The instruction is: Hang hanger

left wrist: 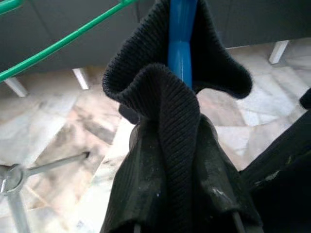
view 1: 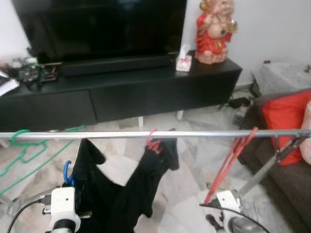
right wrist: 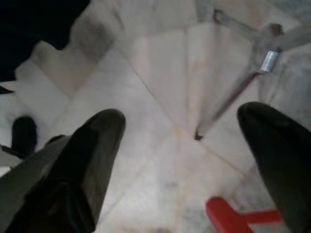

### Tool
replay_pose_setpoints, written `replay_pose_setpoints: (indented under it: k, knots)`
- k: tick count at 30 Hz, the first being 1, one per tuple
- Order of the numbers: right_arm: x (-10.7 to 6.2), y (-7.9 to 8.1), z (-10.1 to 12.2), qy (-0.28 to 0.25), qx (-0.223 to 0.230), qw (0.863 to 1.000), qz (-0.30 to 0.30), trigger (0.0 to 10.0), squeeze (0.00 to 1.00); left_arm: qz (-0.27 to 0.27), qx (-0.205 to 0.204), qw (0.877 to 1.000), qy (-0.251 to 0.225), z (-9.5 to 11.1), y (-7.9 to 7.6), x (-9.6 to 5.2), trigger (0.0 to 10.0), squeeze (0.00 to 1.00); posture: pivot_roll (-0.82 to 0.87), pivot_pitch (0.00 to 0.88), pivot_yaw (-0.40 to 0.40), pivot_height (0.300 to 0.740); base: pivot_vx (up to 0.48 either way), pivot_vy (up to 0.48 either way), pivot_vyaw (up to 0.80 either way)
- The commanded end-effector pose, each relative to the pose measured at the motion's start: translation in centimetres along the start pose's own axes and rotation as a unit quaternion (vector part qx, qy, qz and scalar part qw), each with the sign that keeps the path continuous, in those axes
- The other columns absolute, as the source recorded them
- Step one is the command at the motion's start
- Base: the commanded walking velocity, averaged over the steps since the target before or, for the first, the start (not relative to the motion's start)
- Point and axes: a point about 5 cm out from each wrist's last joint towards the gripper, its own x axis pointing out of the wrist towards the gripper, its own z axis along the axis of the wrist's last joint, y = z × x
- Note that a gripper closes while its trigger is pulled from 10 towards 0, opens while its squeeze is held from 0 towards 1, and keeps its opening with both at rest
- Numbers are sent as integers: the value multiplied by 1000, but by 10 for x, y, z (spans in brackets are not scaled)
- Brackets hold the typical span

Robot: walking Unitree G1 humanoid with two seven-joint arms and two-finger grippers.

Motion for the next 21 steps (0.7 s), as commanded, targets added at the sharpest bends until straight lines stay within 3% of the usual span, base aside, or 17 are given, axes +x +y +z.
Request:
replay_pose_setpoints:
  k: [1,12,21]
  knots:
    - [1,4,7,-10,-2,1000,5,10000,0,12,16,999,-25,7,10,-1,10000,0,-34,0,-33,732,0,0,0]
    - [1,3,6,-7,-7,1000,9,10000,0,24,21,999,-42,13,16,0,10000,0,-33,0,-39,732,0,0,0]
    - [1,3,7,-6,-12,1000,10,10000,0,15,43,996,-82,38,20,32,10000,0,-41,0,-59,732,0,0,0]
